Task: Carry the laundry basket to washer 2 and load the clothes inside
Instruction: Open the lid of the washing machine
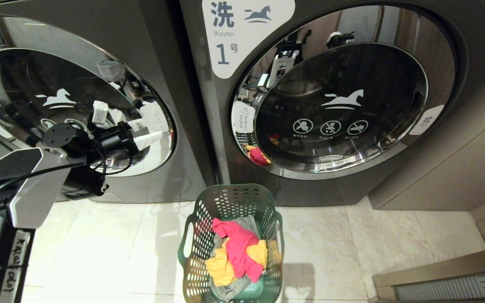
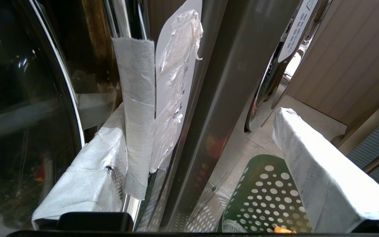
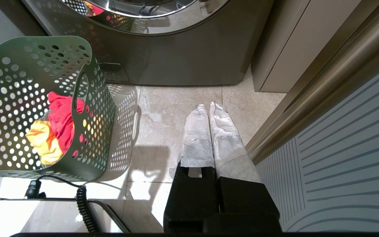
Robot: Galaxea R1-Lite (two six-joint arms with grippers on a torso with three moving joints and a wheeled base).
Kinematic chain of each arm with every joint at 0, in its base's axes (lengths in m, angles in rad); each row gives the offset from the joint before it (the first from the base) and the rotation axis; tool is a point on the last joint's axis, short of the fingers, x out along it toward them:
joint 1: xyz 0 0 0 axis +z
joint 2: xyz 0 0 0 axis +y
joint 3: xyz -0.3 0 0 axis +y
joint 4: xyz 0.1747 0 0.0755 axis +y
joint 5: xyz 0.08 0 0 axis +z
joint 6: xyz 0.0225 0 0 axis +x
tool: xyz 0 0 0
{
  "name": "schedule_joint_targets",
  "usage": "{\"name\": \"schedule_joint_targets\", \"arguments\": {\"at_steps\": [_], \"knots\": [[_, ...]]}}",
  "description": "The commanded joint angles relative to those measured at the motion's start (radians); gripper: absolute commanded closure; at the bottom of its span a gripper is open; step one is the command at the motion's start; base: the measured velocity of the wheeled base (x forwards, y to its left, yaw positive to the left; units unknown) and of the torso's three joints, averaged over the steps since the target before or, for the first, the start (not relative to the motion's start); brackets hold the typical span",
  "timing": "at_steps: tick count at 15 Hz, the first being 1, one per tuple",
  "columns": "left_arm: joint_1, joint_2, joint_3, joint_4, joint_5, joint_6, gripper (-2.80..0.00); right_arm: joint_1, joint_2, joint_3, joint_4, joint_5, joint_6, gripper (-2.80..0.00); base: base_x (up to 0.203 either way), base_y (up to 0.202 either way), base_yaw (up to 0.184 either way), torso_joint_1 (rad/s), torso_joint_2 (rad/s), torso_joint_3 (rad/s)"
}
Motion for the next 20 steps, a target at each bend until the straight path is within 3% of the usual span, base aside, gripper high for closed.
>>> {"name": "schedule_joint_targets", "arguments": {"at_steps": [1,7,10,18,20], "knots": [[-0.027,-0.019,0.007,-0.01,-0.004,-0.001,-2.8,0.0,0.001,0.0,0.0,0.001,0.0,0.0,0.0,0.0,0.0,0.0,0.0,0.0],[-0.026,-0.051,0.072,-0.01,-0.006,0.004,-2.8,0.0,0.0,0.0,0.0,0.001,0.0,0.0,0.0,0.0,0.0,0.0,0.0,0.0],[-0.025,-0.096,0.171,-0.01,-0.006,0.012,-2.8,0.0,0.0,0.0,0.0,0.001,0.0,0.0,0.0,0.0,0.0,0.0,0.0,0.0],[0.002,-0.075,0.172,-0.01,0.003,0.029,-2.8,0.0,0.0,0.0,0.0,0.001,0.0,0.0,0.0,0.0,0.0,0.0,0.0,0.0],[0.034,-0.059,0.161,-0.01,0.043,0.03,-2.8,0.0,0.0,0.0,-0.001,0.001,0.0,0.0,0.0,0.0,0.0,0.0,0.0,0.0]]}}
